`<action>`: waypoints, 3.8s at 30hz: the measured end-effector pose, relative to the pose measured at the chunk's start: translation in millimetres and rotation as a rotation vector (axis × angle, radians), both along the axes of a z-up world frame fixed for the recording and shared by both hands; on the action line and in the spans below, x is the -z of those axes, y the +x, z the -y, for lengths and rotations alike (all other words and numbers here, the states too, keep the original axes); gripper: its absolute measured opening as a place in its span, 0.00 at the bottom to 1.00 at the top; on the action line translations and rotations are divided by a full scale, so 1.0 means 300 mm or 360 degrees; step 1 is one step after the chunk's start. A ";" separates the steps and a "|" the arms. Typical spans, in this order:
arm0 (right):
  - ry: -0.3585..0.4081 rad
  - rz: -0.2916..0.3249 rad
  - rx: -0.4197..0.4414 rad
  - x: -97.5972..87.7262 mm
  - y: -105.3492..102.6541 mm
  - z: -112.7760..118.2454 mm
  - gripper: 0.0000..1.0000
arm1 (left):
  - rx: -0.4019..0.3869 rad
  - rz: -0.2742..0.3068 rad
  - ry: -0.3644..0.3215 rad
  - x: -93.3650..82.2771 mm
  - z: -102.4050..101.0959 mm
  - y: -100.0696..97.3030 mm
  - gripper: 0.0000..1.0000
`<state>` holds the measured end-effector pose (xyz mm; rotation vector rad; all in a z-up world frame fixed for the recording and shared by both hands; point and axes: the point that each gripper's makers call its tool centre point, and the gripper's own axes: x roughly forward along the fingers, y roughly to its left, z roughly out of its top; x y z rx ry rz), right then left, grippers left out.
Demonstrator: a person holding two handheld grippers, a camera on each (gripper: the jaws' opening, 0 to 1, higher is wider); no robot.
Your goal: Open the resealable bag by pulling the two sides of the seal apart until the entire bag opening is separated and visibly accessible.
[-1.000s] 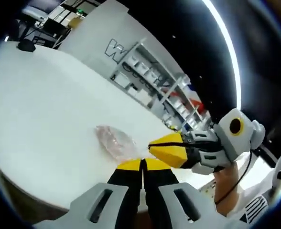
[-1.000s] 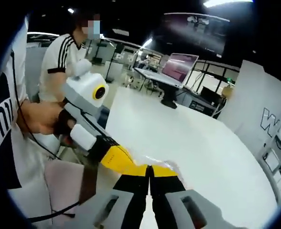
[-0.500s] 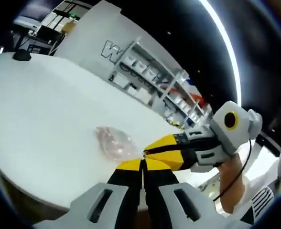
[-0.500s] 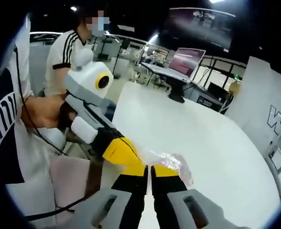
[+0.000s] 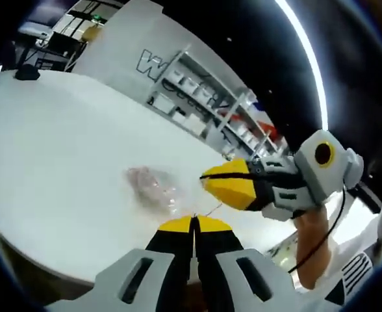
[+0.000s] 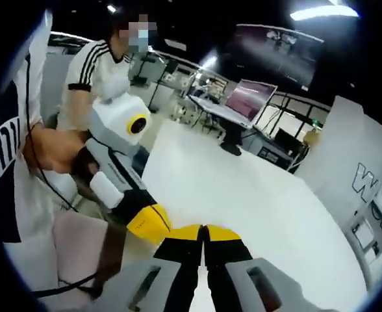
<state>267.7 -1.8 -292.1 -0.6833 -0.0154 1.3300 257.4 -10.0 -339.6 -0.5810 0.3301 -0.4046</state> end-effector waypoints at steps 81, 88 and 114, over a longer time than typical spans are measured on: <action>0.0382 -0.0104 0.0324 0.003 0.099 -0.006 0.00 | -0.0038 0.0405 0.0958 -0.016 -0.050 0.064 0.57; 0.0410 -0.0086 0.0351 -0.030 0.124 -0.004 0.00 | -0.0062 0.0520 0.1027 -0.062 -0.058 0.152 0.62; 0.0576 -0.0085 0.0466 -0.174 0.328 0.050 0.00 | -0.0111 0.0634 0.1045 -0.092 -0.089 0.378 0.53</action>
